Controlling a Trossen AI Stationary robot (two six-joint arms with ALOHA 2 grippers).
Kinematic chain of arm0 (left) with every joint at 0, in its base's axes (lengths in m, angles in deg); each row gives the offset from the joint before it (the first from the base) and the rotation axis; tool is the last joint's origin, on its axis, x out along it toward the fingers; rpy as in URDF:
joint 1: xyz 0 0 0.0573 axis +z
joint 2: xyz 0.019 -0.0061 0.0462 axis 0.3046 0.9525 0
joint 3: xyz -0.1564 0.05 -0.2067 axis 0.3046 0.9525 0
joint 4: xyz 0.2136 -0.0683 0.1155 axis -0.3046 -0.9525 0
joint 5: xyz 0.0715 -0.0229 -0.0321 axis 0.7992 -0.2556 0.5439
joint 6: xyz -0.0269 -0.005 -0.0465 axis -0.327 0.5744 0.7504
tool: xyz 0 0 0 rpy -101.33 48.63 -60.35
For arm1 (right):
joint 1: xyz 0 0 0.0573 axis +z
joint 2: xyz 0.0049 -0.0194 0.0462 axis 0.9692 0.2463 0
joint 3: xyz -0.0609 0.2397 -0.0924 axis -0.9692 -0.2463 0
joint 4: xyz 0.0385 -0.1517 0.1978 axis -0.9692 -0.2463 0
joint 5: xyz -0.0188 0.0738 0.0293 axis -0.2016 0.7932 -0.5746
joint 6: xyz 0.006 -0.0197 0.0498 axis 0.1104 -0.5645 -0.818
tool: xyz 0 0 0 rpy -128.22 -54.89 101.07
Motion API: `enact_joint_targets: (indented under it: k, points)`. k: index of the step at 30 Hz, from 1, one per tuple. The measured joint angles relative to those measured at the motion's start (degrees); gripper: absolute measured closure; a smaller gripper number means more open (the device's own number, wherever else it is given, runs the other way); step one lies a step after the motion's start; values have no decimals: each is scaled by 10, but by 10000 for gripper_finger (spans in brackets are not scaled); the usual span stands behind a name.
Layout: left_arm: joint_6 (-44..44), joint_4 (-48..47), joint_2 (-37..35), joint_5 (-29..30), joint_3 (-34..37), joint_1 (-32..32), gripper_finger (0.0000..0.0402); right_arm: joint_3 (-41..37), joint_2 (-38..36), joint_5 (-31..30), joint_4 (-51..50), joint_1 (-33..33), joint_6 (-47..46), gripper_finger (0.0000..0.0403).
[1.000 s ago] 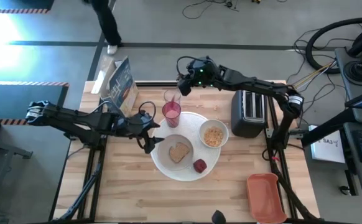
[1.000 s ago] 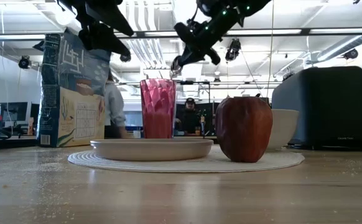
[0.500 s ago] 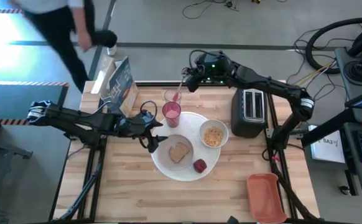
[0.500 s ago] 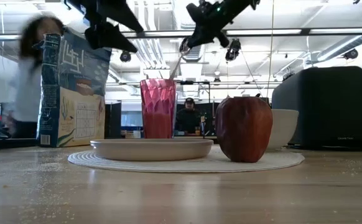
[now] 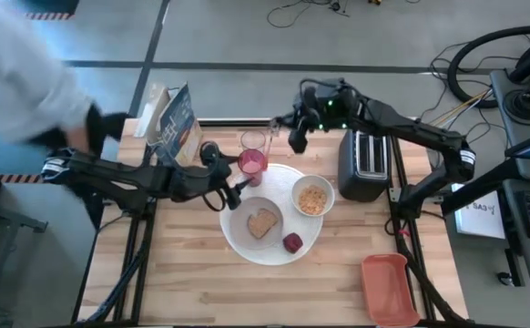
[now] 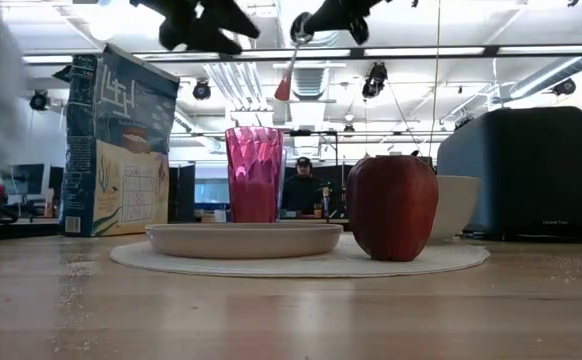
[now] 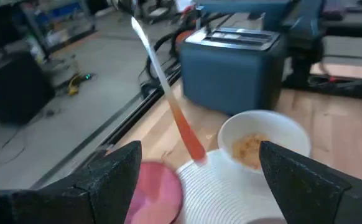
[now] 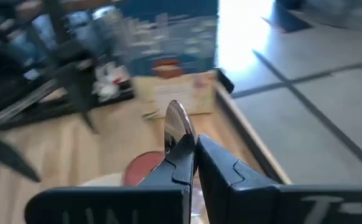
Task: Arrange a breakfast setting
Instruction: Put the orange spoon to the right side of the white placemat
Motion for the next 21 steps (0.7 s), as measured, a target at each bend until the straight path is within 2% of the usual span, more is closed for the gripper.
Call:
enact_joint_targets:
  k: [7, 15, 21]
  points:
    - [-24, 60, 43, 10, 0, 1, 112, 0, 2, 19, -2, 65, 72, 394]
    - [-17, 110, 74, 6, 0, 1, 158, 0, 4, 17, -1, 85, 114, 394]
    - [-16, 129, 86, 5, -11, 1, 175, 0, 5, 17, 10, 94, 151, 394]
